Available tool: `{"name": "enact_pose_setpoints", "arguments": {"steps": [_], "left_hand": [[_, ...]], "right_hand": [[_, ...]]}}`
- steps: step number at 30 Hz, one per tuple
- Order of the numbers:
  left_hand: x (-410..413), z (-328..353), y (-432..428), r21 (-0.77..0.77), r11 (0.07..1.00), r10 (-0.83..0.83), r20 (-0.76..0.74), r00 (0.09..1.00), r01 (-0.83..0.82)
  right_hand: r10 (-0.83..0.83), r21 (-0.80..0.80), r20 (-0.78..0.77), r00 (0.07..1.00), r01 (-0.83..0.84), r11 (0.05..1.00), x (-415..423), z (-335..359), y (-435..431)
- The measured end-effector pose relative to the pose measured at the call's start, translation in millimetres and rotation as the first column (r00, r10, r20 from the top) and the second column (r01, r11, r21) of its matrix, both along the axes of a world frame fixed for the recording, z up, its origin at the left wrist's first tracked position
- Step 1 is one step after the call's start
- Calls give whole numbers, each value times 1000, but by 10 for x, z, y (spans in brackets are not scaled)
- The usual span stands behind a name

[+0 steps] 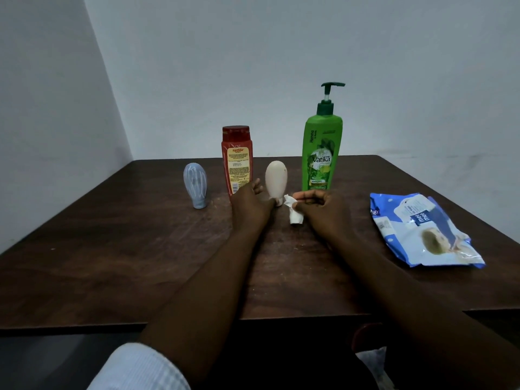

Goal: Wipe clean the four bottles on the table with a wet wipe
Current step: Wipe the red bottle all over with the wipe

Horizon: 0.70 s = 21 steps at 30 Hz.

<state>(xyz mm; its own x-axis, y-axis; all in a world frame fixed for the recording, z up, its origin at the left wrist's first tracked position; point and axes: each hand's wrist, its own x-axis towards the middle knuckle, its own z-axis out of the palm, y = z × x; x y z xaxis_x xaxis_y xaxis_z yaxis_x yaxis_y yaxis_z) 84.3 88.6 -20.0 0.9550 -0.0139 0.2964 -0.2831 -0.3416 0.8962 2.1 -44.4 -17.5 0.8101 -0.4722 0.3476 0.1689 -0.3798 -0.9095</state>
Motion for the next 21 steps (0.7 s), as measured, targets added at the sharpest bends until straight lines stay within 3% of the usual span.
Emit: {"name": "enact_pose_setpoints", "arguments": {"steps": [3, 7, 9, 14, 21], "left_hand": [[-126, 91, 78, -95, 990, 119, 135, 984, -107], [-115, 291, 222, -224, 932, 348, 339, 874, -284], [-69, 324, 269, -207, 919, 385, 295, 874, -335], [60, 172, 234, -41, 974, 226, 80, 971, -224], [136, 120, 71, 77, 960, 273, -36, 961, -270]], "right_hand": [[9, -6, 9, 1000, -8, 1000, -14, 8, -8], [20, 26, 35, 999, -21, 999, -13, 0, -7], [25, 14, 44, 999, -26, 1000, -20, 11, 3], [80, 38, 65, 995, -83, 996, -42, 38, 27], [117, 72, 76, 990, -122, 990, -48, 39, 33]]}}
